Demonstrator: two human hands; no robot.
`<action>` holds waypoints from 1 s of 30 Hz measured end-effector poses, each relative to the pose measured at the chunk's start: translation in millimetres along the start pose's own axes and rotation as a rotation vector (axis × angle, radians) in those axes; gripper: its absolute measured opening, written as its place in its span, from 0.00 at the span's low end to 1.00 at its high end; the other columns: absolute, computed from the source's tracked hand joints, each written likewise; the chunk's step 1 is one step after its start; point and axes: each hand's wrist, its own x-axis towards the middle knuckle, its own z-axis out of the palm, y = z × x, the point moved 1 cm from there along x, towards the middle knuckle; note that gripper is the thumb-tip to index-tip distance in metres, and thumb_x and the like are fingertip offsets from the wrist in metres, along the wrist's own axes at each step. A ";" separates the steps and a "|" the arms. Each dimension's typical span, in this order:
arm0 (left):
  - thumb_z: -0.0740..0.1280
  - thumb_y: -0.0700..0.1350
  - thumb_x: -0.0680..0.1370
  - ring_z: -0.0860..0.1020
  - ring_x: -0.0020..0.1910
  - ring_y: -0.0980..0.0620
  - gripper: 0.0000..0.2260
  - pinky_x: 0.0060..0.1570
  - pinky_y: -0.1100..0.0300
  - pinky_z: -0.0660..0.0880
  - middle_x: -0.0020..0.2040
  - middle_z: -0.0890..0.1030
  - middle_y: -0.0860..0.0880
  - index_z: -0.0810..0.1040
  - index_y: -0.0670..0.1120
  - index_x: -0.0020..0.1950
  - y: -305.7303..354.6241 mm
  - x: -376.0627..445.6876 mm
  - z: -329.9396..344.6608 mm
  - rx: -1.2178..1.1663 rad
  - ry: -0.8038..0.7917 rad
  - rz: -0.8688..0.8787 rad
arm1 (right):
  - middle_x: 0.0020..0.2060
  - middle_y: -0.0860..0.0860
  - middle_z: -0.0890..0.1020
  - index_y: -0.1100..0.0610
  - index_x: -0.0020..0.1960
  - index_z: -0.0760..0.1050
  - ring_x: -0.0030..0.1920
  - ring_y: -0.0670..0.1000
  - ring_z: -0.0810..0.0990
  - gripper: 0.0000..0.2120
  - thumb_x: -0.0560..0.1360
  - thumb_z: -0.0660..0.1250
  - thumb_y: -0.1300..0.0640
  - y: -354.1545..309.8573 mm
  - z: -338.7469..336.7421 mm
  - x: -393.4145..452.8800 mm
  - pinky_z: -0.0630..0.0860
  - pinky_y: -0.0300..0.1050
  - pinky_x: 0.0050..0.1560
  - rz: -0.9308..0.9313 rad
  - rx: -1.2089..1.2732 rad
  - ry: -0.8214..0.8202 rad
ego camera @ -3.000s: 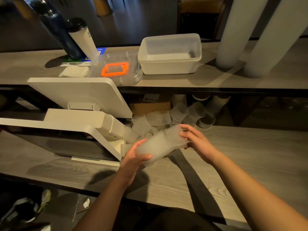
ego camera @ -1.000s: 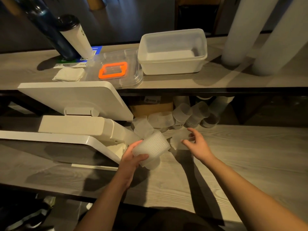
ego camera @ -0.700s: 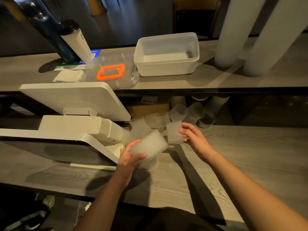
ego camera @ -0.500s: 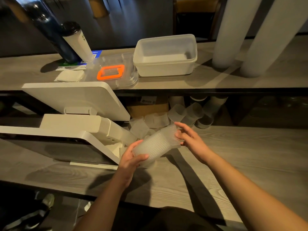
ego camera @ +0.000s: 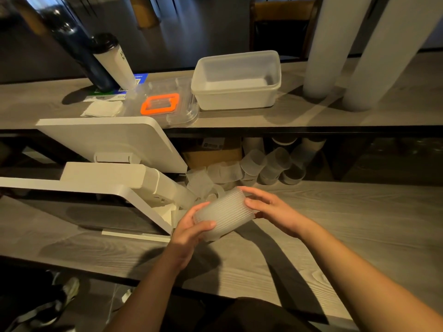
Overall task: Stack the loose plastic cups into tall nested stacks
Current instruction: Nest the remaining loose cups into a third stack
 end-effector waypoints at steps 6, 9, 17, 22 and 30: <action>0.77 0.58 0.56 0.77 0.60 0.41 0.42 0.50 0.53 0.77 0.63 0.76 0.43 0.71 0.50 0.68 4.3 5.8 3.2 0.208 -0.040 -0.070 | 0.60 0.47 0.78 0.43 0.67 0.75 0.61 0.48 0.77 0.17 0.79 0.66 0.47 -2.1 6.0 3.7 0.76 0.45 0.61 -0.008 0.031 0.118; 0.77 0.60 0.56 0.79 0.58 0.43 0.42 0.50 0.53 0.79 0.60 0.78 0.45 0.73 0.49 0.68 7.8 10.6 5.9 0.282 -0.018 -0.075 | 0.61 0.46 0.77 0.45 0.67 0.75 0.60 0.47 0.77 0.17 0.79 0.66 0.47 -6.2 10.8 11.6 0.76 0.44 0.58 -0.005 0.031 0.170; 0.74 0.64 0.57 0.79 0.56 0.47 0.36 0.49 0.54 0.80 0.58 0.79 0.47 0.76 0.53 0.62 18.4 22.8 -2.1 0.265 0.102 -0.029 | 0.53 0.46 0.81 0.45 0.61 0.75 0.55 0.48 0.80 0.11 0.80 0.62 0.44 -14.6 -0.9 43.2 0.77 0.40 0.55 -0.087 -0.051 0.353; 0.72 0.66 0.56 0.78 0.56 0.48 0.40 0.48 0.55 0.78 0.57 0.78 0.49 0.74 0.53 0.64 21.3 31.3 -9.1 0.279 0.156 -0.053 | 0.64 0.48 0.74 0.50 0.69 0.72 0.65 0.48 0.73 0.24 0.76 0.69 0.43 -0.6 -28.9 72.1 0.73 0.49 0.66 -0.081 -0.616 0.554; 0.72 0.66 0.59 0.78 0.56 0.47 0.34 0.51 0.52 0.78 0.56 0.80 0.49 0.76 0.53 0.62 20.9 41.8 -17.0 0.276 0.109 -0.028 | 0.64 0.56 0.75 0.55 0.72 0.67 0.67 0.58 0.71 0.29 0.76 0.70 0.45 -9.3 -60.3 107.2 0.62 0.55 0.71 0.131 -1.081 0.458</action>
